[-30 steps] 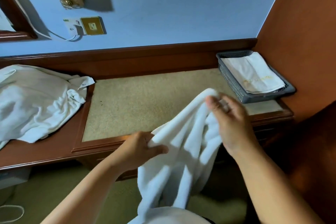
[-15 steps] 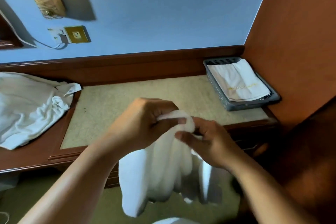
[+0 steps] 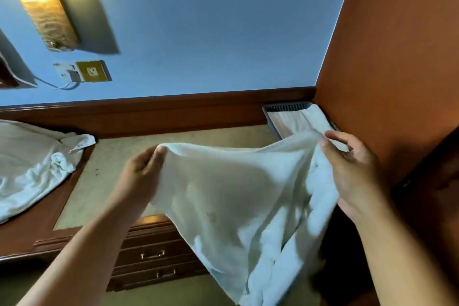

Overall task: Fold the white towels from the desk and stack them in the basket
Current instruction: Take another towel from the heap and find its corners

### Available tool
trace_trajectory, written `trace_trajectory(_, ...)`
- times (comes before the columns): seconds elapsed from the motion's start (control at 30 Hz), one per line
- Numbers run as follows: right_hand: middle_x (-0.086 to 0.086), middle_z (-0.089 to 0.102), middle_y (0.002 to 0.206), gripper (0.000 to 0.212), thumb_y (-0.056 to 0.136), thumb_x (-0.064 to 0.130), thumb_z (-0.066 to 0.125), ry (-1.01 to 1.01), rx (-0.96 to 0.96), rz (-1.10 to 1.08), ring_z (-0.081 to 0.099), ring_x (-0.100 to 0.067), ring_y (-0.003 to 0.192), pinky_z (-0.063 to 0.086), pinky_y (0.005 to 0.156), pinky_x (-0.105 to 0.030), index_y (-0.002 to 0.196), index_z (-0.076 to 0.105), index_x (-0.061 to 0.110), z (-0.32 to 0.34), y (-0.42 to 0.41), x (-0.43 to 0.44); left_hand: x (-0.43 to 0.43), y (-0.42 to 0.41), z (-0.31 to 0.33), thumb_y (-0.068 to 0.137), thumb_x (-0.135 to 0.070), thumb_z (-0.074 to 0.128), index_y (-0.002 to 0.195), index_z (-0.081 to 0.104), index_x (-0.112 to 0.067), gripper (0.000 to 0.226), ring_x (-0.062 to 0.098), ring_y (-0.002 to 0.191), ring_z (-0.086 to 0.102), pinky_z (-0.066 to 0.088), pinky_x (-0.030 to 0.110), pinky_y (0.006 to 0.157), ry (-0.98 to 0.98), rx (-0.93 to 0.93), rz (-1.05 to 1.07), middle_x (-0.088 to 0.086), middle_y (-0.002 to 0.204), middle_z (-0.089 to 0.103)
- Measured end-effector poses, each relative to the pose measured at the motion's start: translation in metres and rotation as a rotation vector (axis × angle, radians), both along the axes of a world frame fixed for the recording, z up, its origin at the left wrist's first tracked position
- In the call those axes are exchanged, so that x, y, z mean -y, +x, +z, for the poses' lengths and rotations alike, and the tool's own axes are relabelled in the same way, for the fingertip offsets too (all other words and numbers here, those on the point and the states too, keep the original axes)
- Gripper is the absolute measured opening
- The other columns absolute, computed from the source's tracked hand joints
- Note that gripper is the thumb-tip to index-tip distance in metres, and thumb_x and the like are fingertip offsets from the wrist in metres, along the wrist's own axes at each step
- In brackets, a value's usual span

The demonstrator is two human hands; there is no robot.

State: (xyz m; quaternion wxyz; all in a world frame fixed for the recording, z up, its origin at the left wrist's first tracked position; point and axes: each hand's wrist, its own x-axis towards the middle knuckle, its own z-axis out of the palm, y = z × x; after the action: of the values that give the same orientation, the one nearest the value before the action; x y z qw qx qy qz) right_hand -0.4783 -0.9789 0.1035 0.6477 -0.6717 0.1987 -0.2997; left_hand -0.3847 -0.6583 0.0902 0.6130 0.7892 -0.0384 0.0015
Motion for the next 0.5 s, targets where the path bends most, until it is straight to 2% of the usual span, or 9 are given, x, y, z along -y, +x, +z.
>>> trace_trajectory(0.07,0.017,0.069,0.07,0.012,0.091,0.029,0.071,0.059,0.037,-0.033,0.06,-0.001,0.069,0.049,0.067,-0.017,0.103,0.069,0.028,0.0,0.0,0.003,0.014,-0.001,0.036,0.105,-0.034,0.048,0.09,0.072,-0.026,0.029,0.02,0.071,0.067,0.058,0.041,0.064,-0.196,-0.025,0.023,-0.005,0.074,0.071)
trace_trajectory(0.1,0.016,0.068,0.07,0.019,0.084,0.035,0.075,0.102,0.059,-0.02,0.06,-0.001,0.067,0.048,0.062,-0.015,0.1,0.07,0.026,0.001,-0.002,0.0,0.02,-0.002,0.049,0.104,-0.033,0.048,0.092,0.072,-0.025,0.028,0.017,0.067,0.067,0.059,0.038,0.06,-0.262,-0.04,-0.009,-0.005,0.073,0.07)
trace_trajectory(0.17,0.008,0.068,0.077,0.038,0.063,0.046,0.078,0.194,0.069,0.055,0.059,-0.009,0.073,0.05,0.059,-0.022,0.094,0.075,0.024,0.005,-0.001,-0.008,0.035,-0.009,0.071,0.103,-0.032,0.05,0.096,0.072,-0.021,0.026,0.013,0.061,0.067,0.059,0.032,0.057,-0.305,-0.093,-0.097,-0.002,0.072,0.07)
trace_trajectory(0.23,0.002,0.072,0.087,0.037,0.059,0.042,0.078,0.255,0.101,0.201,0.064,-0.014,0.082,0.057,0.066,-0.027,0.09,0.078,0.023,0.013,-0.002,-0.023,0.052,-0.014,0.08,0.102,-0.03,0.053,0.098,0.071,-0.013,0.025,0.017,0.058,0.066,0.057,0.031,0.054,-0.378,-0.156,-0.14,0.006,0.071,0.068)
trace_trajectory(0.3,0.001,0.075,0.095,0.027,0.066,0.037,0.076,0.192,0.161,0.34,0.068,-0.014,0.087,0.059,0.075,-0.029,0.089,0.079,0.023,0.026,-0.005,-0.042,0.068,-0.015,0.085,0.101,-0.028,0.056,0.104,0.069,-0.005,0.026,0.021,0.061,0.062,0.054,0.029,0.054,-0.483,-0.216,-0.161,0.011,0.074,0.064)
trace_trajectory(0.37,0.002,0.076,0.097,0.019,0.077,0.038,0.072,0.016,0.212,0.409,0.071,-0.013,0.092,0.058,0.082,-0.029,0.09,0.079,0.027,0.043,-0.006,-0.058,0.078,-0.015,0.089,0.099,-0.027,0.058,0.11,0.067,-0.001,0.03,0.023,0.067,0.059,0.053,0.03,0.056,-0.574,-0.252,-0.194,0.017,0.083,0.06)
trace_trajectory(0.43,0.001,0.076,0.098,0.016,0.086,0.04,0.071,-0.155,0.234,0.457,0.071,-0.014,0.096,0.055,0.087,-0.026,0.094,0.077,0.028,0.062,-0.003,-0.067,0.084,-0.014,0.098,0.094,-0.025,0.062,0.113,0.065,0.003,0.034,0.028,0.078,0.057,0.051,0.035,0.065,-0.675,-0.245,-0.237,0.019,0.092,0.057)
trace_trajectory(0.5,-0.006,0.075,0.096,0.015,0.085,0.036,0.074,-0.211,0.247,0.539,0.07,-0.021,0.094,0.053,0.088,-0.028,0.095,0.076,0.025,0.076,0.006,-0.07,0.084,-0.01,0.106,0.09,-0.022,0.062,0.115,0.062,0.007,0.039,0.029,0.093,0.052,0.048,0.035,0.078,-0.771,-0.206,-0.27,0.019,0.101,0.054)
